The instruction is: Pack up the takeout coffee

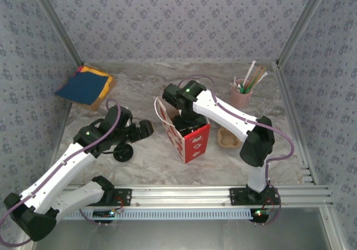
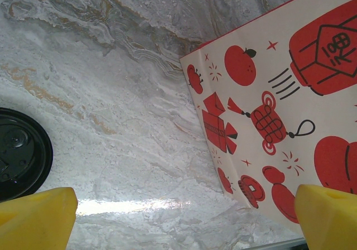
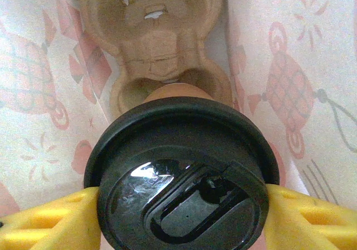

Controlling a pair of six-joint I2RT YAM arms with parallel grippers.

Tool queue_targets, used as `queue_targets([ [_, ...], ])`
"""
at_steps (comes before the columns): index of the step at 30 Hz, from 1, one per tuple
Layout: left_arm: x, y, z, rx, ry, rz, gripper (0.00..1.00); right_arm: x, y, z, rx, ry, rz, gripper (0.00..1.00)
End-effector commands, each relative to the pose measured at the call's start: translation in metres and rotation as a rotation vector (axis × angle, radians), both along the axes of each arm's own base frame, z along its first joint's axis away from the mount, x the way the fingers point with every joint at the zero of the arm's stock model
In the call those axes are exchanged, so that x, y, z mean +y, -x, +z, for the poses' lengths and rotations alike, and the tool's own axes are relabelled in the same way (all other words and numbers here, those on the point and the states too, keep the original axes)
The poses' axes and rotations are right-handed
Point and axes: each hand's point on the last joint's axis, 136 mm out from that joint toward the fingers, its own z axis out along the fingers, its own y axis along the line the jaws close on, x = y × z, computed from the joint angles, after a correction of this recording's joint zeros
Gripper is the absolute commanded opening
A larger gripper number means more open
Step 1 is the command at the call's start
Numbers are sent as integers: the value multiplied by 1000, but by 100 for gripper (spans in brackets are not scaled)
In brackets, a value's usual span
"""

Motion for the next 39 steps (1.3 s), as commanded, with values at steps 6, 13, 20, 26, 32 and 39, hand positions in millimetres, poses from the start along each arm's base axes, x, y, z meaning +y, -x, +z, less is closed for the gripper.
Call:
queue_targets([
  [6,-1,-3,7,-10,18,6,100,3,2,4,5,-1,4,68],
  [13,-1,-2,7,-8,18,6,100,2,2,3,5,1,4,68],
  [20,-1,-2,7,-8,18,6,100,1,1,3,6,2,4,68],
  [26,-1,-3,7,-8,19,7,100,1,1,3,4,2,3,68],
  [32,-1,-3,8,-9,20,8,100,0,1,3,3,4,1,68],
  [39,-2,-3,7,-9,22,7,100,-1,1,3,3,6,0,68],
])
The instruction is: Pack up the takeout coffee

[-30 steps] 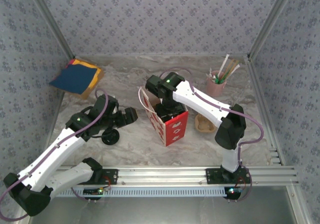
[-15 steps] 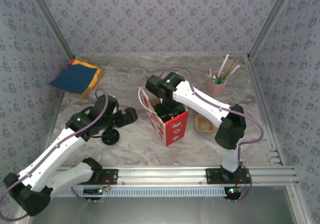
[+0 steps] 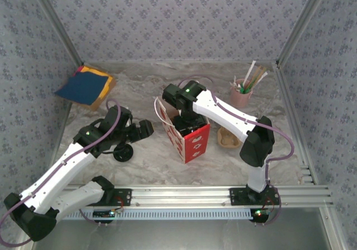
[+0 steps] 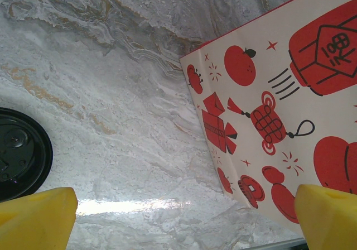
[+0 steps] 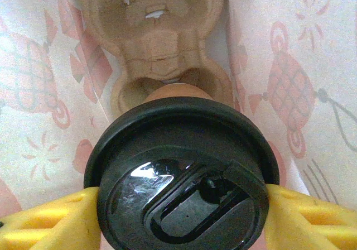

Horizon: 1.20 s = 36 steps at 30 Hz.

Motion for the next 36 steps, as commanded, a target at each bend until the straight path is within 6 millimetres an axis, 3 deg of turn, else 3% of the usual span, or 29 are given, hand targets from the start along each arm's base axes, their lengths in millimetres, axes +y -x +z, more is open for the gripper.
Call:
queue_targets([
  [1,-1,-3,7,-9,22,7,100,0,1,3,4,5,-1,68],
  [20,-2,-3,7,-7,21,7,100,-1,0,1,4,5,-2,68],
  [36,3,1,10,-7,13,18,100,0,-3,-26,20,10,3,68],
])
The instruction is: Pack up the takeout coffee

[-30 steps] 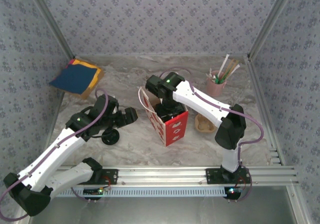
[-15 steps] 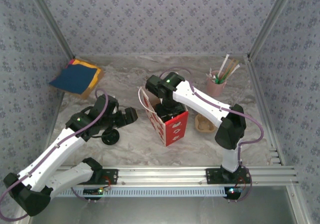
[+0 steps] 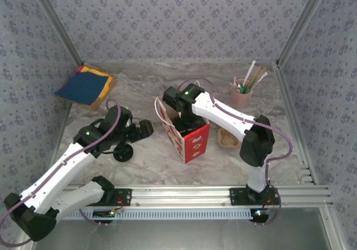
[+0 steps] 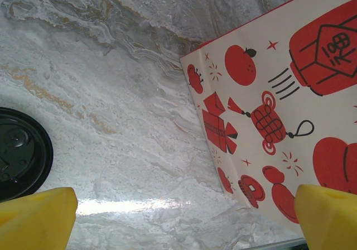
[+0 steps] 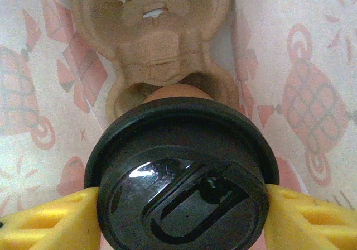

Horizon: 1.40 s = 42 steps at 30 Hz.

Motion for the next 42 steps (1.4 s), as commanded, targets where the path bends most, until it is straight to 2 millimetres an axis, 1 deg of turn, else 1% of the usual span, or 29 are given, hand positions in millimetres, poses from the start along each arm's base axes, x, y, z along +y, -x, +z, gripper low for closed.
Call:
queue_targets([
  [1,3,0,10,-7,13,18,100,-1,-2,-9,7,11,8,68],
  [7,3,0,11,-11,18,24,100,-2,-1,-21,15,22,12,68],
  [17,4,0,9,-7,17,28,100,-7,0,-29,24,32,7,68],
  [42,4,1,10,-9,22,28,100,-9,1,-30,21,34,0,68],
])
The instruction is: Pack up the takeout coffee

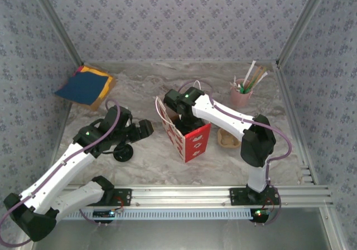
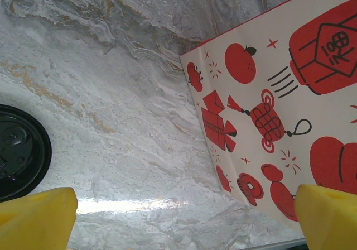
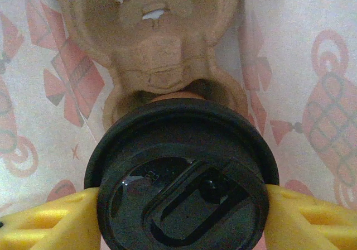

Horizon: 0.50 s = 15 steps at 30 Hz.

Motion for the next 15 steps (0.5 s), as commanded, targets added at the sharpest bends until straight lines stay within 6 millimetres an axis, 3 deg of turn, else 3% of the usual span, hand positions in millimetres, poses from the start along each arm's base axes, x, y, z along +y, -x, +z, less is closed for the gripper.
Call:
queue_targets([
  [1,4,1,10,-15,11,13,100,-10,4,-12,27,45,3,68],
  [15,3,1,9,-12,15,13,100,-11,5,-15,28,46,1,68],
])
